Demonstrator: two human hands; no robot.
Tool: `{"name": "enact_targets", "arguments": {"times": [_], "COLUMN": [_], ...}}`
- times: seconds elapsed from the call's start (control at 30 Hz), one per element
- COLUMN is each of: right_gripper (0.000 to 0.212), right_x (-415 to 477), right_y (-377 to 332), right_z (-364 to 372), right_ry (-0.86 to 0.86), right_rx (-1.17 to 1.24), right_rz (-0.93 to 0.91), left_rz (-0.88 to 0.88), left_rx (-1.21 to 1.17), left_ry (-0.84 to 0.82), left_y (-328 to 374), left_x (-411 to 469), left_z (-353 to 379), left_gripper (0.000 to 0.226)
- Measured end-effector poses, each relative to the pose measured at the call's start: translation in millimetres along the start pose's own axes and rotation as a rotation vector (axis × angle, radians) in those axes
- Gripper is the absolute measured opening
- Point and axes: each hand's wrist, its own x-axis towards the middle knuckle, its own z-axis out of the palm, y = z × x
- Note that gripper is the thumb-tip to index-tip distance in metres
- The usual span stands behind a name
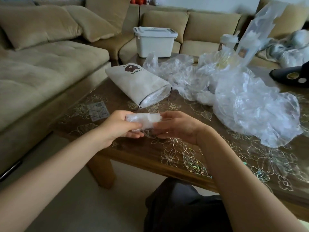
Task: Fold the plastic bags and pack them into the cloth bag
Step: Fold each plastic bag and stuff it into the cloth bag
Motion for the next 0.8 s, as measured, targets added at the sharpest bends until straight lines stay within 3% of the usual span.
{"name": "enact_targets", "arguments": {"times": [0.1, 0.13, 0.23, 0.27, 0.33, 0.43, 0.53, 0.6, 0.67, 0.73, 0.8], "right_gripper": [0.014, 0.023, 0.074, 0.079, 0.068, 0.017, 0.014, 0.013, 0.012, 0.013, 0.015], "right_x": [1.5, 2.1, 1.7, 1.6, 2.4, 2.6, 3.2, 2.3, 2.7, 3.3, 4.0], "right_y": [3.7, 4.7, 6.5, 5.7, 5.1, 6.1, 5.9, 5.1, 4.5, 4.6, 5.1], "right_z": [-6.7, -9.6, -13.5, -12.4, -8.1, -7.2, -11.8, -16.6, -19.5, -20.6, -23.3], "right_ry": [0.121, 0.106, 0.027, 0.021, 0.054, 0.186, 0.339, 0.431, 0.504, 0.551, 0.576], "right_rx": [0.09, 0.177, 0.311, 0.298, 0.255, 0.267, 0.363, 0.453, 0.511, 0.523, 0.518], "right_rz": [-0.003, -0.004, -0.002, 0.001, -0.001, -0.02, -0.04, -0.053, -0.05, -0.052, -0.062], "left_rz": [-0.046, -0.044, -0.006, 0.009, 0.032, 0.039, 0.042, 0.199, 0.498, 0.689, 0.652], "left_rx": [-0.045, -0.043, -0.017, -0.022, -0.05, -0.046, -0.05, 0.169, 0.651, 1.004, 1.132], "left_ry": [-0.005, 0.004, 0.025, 0.016, -0.012, -0.064, 0.02, 0.292, 0.493, 0.447, 0.386], "left_y": [-5.1, -6.5, -6.9, -6.5, -5.8, -3.6, -1.5, 0.0, 1.4, -0.8, -4.9], "left_x": [8.5, 11.0, 15.0, 16.0, 16.8, 18.4, 24.6, 34.7, 44.1, 56.8, 70.8], "left_z": [-1.5, -1.5, 2.4, 5.4, 11.7, 18.2, 16.2, 15.1, 16.4, 22.3, 27.5], "left_gripper": [0.021, 0.021, 0.021, 0.021, 0.021, 0.023, 0.028, 0.026, 0.025, 0.029, 0.039]}}
